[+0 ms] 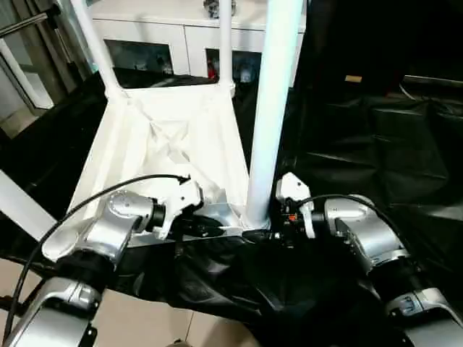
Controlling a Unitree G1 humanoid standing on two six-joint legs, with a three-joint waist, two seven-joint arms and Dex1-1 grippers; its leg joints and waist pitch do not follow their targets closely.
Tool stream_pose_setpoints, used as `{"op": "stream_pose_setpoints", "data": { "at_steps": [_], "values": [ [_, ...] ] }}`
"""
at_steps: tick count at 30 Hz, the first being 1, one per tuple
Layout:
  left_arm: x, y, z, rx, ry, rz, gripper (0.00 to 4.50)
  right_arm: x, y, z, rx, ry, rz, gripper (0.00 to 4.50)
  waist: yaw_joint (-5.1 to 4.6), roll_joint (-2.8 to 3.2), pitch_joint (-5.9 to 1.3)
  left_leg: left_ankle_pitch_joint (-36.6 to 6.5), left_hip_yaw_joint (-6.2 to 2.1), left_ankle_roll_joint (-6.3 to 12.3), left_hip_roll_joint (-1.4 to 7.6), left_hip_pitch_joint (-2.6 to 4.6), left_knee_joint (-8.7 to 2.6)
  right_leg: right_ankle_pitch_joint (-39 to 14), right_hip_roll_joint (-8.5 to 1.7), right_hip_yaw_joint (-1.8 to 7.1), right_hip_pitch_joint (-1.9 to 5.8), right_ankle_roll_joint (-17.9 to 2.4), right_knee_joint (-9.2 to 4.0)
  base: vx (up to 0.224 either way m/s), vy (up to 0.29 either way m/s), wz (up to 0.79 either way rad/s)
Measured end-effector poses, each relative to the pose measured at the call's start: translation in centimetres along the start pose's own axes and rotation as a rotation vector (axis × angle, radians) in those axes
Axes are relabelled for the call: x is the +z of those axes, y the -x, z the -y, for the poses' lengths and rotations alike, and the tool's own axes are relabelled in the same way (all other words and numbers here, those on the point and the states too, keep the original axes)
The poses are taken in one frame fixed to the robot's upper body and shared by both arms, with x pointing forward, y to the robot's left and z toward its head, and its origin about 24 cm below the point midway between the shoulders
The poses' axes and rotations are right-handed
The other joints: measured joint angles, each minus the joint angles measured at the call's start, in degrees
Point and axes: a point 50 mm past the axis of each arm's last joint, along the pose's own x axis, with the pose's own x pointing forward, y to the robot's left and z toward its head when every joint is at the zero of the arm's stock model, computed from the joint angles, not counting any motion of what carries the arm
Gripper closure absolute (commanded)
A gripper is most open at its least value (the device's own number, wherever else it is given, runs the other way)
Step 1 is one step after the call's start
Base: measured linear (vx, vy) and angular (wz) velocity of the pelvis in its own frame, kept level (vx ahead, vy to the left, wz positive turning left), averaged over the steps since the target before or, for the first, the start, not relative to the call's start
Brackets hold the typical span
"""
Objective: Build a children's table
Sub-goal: Rotate leg to tighten
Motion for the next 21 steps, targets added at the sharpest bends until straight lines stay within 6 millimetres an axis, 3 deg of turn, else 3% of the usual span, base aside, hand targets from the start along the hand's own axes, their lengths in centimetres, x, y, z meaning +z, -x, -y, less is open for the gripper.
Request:
{"op": "stream_pose_setpoints", "data": {
  "at_steps": [13, 21],
  "values": [
    [-0.05, -0.25, 0.27, -0.002, 0.012, 0.007, 4.49, 0.07, -0.74, 0.32, -0.042, -0.007, 0.002, 0.68, 0.03, 0.00, 0.00, 0.00, 0.00, 0.00, 0.00, 0.03, 0.05, 0.00, -0.02, 0.01, 0.02, 0.00, 0.06, 0.000, 0.000, 0.00],
    [-0.09, -0.29, 0.34, 0.009, 0.017, 0.010, 4.50, 0.05, -0.84, 0.35, -0.038, -0.019, -0.001, 1.50, 0.00, 0.01, -0.01, 0.02, 0.01, 0.05, 0.00, 0.04, 0.13, 0.00, -0.02, 0.02, 0.02, 0.00, 0.12, 0.000, 0.000, 0.00]
  ]
}}
